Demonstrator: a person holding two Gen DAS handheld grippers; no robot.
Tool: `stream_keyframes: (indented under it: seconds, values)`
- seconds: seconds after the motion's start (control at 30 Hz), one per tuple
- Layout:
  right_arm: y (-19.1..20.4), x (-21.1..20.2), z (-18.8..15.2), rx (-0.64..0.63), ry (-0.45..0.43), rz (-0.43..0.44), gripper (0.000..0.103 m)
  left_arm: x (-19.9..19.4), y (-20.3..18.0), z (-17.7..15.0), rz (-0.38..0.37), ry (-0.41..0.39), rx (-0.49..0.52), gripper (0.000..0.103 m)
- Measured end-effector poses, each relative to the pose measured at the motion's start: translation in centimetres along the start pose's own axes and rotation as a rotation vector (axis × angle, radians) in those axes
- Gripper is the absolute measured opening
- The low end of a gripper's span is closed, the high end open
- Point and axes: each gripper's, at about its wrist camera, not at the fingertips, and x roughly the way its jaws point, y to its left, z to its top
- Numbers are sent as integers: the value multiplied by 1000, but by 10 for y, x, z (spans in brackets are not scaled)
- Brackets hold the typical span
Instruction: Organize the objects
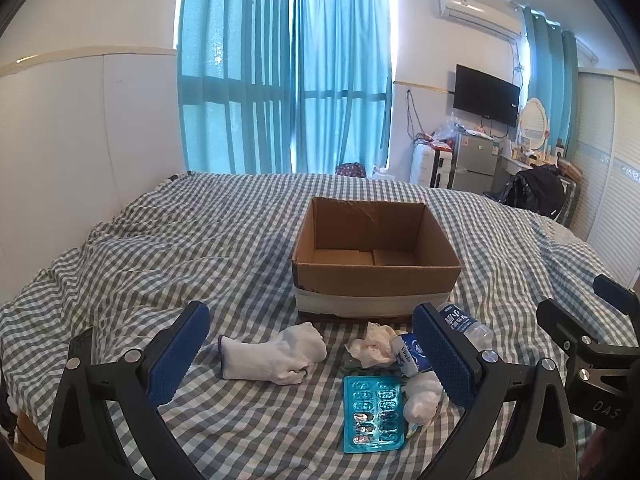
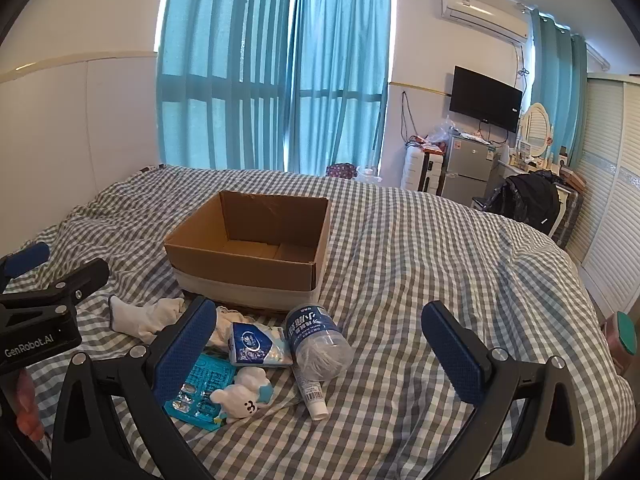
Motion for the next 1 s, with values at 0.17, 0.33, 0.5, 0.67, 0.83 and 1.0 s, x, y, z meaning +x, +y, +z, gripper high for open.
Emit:
stream_keyframes:
  seconds: [0.17,0.33,0.5,0.67,0.83,1.0]
  values:
    - [1,-1,0,-5,-1,0,103,0,-2,-2,9,-6,14,103]
    - [1,-3,0,-6,-6,5,103,-2,-3,-2,6,-14,18,103]
    - [1,-7,1,-10,-15,1,103,-6,-4,-2,3,-26,20,103]
    - [1,-12,4,-10,-28,12,103,-6,-7,-1,14,-24,33,103]
    - [1,-7,-1,-19,-10,16,103,1,-12,-7,-5,-2,48,103]
    - [-4,8,-8,-31,34,40,103,19,-15,-18,-30,62,41,103]
